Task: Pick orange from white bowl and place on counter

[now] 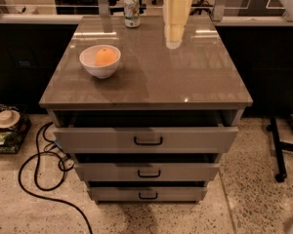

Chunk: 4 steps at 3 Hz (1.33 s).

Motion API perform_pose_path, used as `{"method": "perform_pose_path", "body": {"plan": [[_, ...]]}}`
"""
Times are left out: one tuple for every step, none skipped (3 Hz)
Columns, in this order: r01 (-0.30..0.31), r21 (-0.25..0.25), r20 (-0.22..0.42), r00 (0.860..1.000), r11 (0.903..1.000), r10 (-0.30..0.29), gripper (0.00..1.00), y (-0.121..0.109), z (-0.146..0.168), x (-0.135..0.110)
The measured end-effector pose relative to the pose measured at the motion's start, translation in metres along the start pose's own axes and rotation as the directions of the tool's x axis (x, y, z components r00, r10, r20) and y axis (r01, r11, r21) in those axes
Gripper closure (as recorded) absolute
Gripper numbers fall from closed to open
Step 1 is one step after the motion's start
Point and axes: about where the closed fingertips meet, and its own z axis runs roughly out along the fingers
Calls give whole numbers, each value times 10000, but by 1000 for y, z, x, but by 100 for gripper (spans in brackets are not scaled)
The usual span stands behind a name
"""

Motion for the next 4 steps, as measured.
{"method": "perform_pose_path", "body": {"plan": [[173,217,515,9985,9996,-184,0,-16,13,-21],[513,71,854,9950,9987,-517,0,-25,25,-41],[819,-45,1028,9914,9966,-810,0,-32,38,-58],[1134,-134,1103,9876,9935,-1113,0,-38,55,-76]]}}
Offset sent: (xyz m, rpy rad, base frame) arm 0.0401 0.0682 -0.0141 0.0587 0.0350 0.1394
